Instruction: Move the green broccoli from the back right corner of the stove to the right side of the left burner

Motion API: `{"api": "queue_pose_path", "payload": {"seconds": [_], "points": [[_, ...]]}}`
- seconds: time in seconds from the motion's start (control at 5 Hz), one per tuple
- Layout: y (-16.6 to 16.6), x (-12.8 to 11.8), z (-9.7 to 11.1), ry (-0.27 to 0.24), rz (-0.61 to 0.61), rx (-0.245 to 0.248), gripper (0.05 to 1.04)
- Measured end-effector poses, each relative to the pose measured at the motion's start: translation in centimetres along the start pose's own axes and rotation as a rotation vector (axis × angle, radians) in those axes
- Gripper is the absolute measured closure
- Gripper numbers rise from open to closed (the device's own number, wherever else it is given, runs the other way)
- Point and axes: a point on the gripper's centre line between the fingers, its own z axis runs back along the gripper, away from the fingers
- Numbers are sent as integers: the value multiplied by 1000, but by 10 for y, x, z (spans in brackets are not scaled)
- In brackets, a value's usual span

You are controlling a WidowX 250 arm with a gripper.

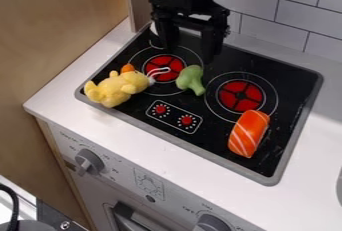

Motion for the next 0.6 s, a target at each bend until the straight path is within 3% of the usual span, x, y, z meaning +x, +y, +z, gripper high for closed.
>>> {"api": "queue_pose_path", "payload": {"seconds": [0.4,0.6], "points": [[-2,-7,28,26,-36,3,85],[-4,-12,35,39,-73,37,85]]}}
